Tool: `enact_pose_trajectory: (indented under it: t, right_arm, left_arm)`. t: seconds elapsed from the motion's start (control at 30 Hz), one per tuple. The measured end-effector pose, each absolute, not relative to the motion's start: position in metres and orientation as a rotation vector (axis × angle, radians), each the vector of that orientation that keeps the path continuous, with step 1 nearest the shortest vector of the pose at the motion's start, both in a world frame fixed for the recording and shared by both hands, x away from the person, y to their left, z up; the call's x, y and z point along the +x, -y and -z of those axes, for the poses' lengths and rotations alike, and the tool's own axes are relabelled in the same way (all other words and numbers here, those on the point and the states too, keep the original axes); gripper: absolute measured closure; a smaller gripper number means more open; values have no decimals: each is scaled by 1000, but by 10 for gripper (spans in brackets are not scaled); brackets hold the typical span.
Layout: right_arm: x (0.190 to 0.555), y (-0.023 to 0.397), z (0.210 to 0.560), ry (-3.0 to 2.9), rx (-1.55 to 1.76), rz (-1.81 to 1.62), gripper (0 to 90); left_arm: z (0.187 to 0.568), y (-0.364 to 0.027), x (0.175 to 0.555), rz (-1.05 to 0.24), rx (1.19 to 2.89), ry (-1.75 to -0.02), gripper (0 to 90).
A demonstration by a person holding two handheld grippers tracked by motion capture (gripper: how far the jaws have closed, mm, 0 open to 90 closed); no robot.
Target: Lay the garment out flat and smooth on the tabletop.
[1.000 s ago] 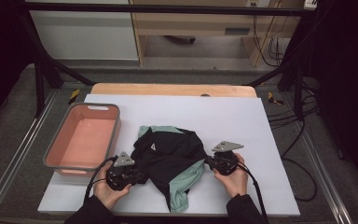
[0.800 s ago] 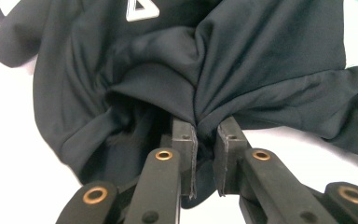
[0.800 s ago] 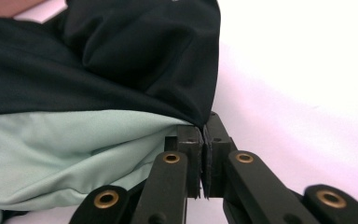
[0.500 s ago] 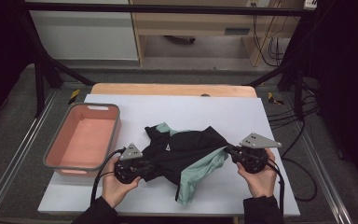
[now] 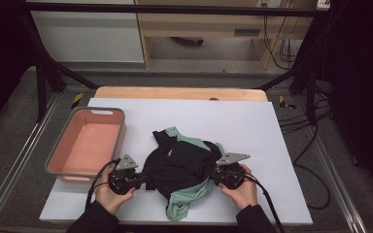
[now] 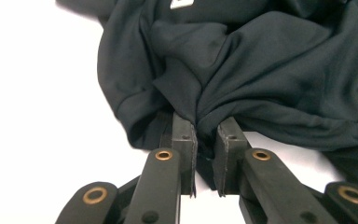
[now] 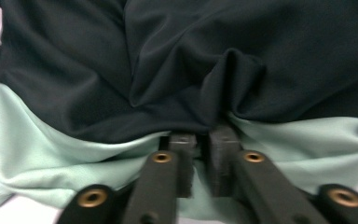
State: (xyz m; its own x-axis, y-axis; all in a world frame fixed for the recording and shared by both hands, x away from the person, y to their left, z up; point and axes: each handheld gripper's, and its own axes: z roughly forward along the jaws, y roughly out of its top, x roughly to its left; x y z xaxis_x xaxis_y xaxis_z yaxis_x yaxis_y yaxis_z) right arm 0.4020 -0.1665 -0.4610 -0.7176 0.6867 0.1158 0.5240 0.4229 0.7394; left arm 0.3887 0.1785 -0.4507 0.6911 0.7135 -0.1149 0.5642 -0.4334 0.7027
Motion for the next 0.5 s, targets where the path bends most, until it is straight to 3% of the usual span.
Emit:
enact_pose_trajectory:
  t: [0.23,0.37,0.5]
  right_arm:
    - [397,187,445,-2449,1049,-1260,627]
    - [397,218,429,-2314,1105,-1284,592]
    - [404,235,436,-2213,1188,-1193,522]
  left_arm:
    - [458,-179,392,-263,2153,-992,802]
    - [458,-179,392,-264,2153,-992,802]
    - [459,-178,393,-260,2148,-988,801]
